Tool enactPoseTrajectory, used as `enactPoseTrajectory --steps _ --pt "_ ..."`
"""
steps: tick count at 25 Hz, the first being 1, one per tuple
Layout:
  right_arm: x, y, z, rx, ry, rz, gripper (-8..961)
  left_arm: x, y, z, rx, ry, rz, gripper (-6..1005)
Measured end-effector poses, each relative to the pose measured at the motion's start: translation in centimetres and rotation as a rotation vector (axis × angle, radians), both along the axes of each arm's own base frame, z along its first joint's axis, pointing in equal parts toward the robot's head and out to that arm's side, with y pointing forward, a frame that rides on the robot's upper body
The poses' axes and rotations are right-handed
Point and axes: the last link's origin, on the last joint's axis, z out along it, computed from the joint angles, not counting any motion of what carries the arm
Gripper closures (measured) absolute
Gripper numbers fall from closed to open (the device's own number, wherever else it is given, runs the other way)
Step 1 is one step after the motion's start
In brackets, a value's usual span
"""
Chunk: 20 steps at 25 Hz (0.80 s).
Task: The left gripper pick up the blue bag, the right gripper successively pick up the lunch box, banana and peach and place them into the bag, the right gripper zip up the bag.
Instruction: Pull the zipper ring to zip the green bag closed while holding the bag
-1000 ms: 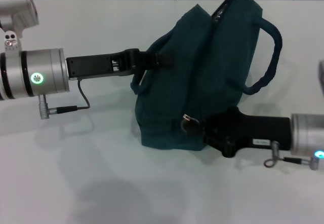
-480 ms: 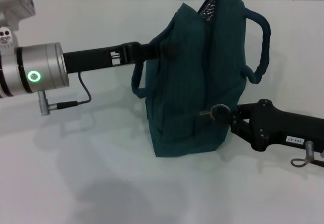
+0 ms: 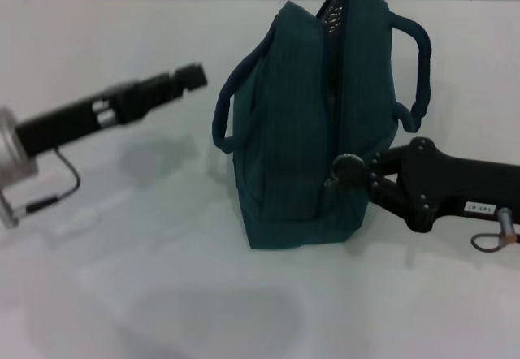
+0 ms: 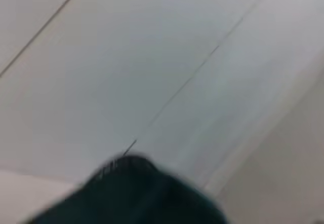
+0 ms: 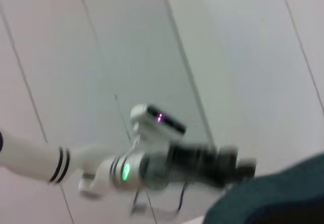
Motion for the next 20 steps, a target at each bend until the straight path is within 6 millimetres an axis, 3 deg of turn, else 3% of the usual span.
enactPoseTrajectory --steps 8,15,20 --pt "-3.4 1.9 -0.4 0.033 0.004 0.095 936 -2.7 -5.5 -4.7 0.051 0.014 -0.007 681" --pt "-5.6 3.2 -1.2 0.016 -0.002 0.143 936 -3.0 -6.0 -8.6 0.09 0.093 0.016 682" --pt "-6.0 3.5 -1.4 0.027 -0.005 0.142 936 -2.5 -5.8 -9.6 0.098 0.115 -0.005 682"
